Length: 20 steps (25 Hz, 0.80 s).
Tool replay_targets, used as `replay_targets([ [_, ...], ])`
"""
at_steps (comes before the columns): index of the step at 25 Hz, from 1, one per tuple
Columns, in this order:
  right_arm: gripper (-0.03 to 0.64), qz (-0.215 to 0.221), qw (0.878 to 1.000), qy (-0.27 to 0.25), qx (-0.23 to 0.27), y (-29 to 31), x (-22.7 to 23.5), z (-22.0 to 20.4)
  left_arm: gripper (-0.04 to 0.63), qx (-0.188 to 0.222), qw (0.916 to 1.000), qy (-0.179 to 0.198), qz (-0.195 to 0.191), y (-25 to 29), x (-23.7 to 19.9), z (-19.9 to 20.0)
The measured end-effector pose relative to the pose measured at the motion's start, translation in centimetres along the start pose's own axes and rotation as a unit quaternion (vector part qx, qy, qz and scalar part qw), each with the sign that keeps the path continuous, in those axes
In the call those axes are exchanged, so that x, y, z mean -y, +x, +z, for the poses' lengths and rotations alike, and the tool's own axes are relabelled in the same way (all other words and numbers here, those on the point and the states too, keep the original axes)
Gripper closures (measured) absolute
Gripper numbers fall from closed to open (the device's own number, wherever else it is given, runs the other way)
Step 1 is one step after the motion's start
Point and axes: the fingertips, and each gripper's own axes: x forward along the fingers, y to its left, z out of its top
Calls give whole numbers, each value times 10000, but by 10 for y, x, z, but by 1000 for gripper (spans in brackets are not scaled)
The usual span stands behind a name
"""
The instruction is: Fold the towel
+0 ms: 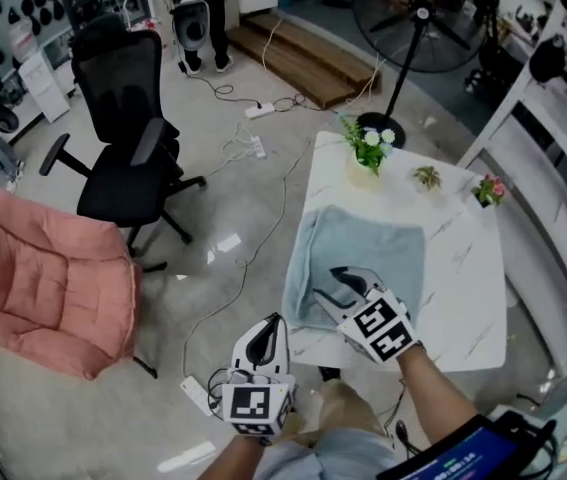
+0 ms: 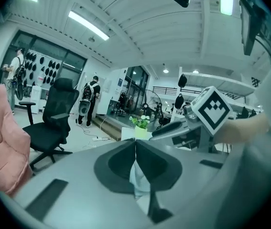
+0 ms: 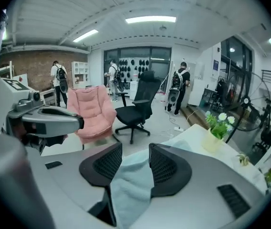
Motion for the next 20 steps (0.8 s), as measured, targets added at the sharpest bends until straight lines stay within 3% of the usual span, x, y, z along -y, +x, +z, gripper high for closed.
replay_targets([
  [3, 423, -184, 9996, -214, 73, -13, 37, 15, 588, -40, 9999, 1, -101, 8, 14, -4],
  [7, 422, -111, 9979, -621, 148, -13, 86, 33, 588, -140, 9999, -15, 68, 28, 16, -7],
  [13, 411, 513, 9929, -1077, -4, 22, 151, 25, 575, -559, 9961, -267, 628, 55, 12, -42],
  [20, 396, 1306, 9811, -1386, -337, 82, 196, -11, 465, -920, 9859, -608, 1256, 76, 5, -86],
])
